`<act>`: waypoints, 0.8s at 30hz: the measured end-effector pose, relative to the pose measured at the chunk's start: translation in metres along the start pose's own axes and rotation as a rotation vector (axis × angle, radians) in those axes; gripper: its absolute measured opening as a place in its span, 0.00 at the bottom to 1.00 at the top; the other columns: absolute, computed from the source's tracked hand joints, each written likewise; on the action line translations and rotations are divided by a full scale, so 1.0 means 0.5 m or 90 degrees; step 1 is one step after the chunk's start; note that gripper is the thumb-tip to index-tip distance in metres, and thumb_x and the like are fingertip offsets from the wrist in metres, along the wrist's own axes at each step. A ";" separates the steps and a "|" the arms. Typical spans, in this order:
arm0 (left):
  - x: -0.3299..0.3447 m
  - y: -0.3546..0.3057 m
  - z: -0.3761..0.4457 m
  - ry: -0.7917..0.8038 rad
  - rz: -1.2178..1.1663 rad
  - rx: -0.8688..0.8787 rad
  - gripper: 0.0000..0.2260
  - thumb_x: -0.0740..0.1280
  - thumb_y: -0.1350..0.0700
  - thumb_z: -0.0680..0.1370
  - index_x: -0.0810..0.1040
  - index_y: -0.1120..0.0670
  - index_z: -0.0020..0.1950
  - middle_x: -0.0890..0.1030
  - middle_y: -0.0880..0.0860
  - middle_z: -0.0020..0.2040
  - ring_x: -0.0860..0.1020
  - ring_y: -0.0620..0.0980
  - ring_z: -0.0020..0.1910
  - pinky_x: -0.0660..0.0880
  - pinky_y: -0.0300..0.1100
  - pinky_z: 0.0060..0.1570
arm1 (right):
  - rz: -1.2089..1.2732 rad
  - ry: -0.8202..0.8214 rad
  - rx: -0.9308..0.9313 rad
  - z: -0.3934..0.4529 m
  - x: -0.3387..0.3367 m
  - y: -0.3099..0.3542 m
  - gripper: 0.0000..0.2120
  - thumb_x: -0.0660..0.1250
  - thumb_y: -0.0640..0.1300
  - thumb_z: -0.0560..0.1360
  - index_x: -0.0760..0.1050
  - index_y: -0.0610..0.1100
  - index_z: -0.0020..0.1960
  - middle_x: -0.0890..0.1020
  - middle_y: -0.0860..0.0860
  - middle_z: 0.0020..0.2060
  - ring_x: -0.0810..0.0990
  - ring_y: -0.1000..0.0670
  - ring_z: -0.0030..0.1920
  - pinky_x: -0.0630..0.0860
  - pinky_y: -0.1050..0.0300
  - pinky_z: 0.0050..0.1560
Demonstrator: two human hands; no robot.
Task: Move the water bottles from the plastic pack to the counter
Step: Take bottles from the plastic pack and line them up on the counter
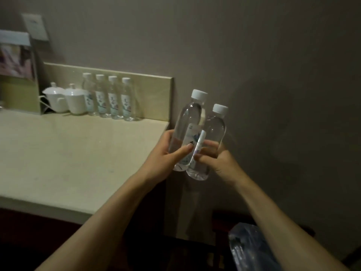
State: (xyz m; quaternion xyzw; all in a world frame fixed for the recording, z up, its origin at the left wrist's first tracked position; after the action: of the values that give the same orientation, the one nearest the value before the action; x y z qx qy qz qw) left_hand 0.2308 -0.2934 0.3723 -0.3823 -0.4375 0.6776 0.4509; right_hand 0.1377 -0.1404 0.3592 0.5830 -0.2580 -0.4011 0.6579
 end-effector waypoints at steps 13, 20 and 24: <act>-0.215 0.016 -0.013 -0.068 0.075 0.001 0.20 0.72 0.48 0.73 0.78 0.53 0.62 0.83 0.50 0.55 0.82 0.49 0.55 0.80 0.55 0.57 | -0.018 0.007 -0.021 0.083 0.189 0.041 0.19 0.69 0.27 0.68 0.71 0.33 0.58 0.81 0.39 0.53 0.81 0.48 0.54 0.79 0.55 0.51; -0.281 0.049 0.061 -0.062 0.099 -0.014 0.20 0.72 0.56 0.76 0.76 0.52 0.67 0.82 0.52 0.59 0.81 0.51 0.57 0.80 0.55 0.58 | 0.003 0.021 -0.028 0.184 0.225 0.027 0.18 0.71 0.28 0.68 0.72 0.31 0.57 0.82 0.41 0.51 0.82 0.46 0.54 0.78 0.49 0.55; -0.306 0.076 0.117 -0.083 0.109 -0.038 0.17 0.71 0.58 0.76 0.77 0.52 0.64 0.82 0.51 0.56 0.81 0.51 0.56 0.80 0.50 0.55 | -0.009 0.045 -0.033 0.241 0.236 0.011 0.19 0.74 0.36 0.70 0.73 0.32 0.57 0.80 0.37 0.56 0.78 0.41 0.60 0.75 0.43 0.62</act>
State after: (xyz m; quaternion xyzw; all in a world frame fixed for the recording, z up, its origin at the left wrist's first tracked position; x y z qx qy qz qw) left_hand 0.2132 -0.4607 0.3747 -0.3866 -0.4516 0.7238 0.3505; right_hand 0.1059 -0.3058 0.3721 0.5812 -0.2199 -0.3916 0.6786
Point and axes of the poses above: each hand's wrist, its own z-axis towards the middle knuckle, its own x-axis out of the palm, y = z × x, the point moved 2 cm from there along z, towards the middle knuckle
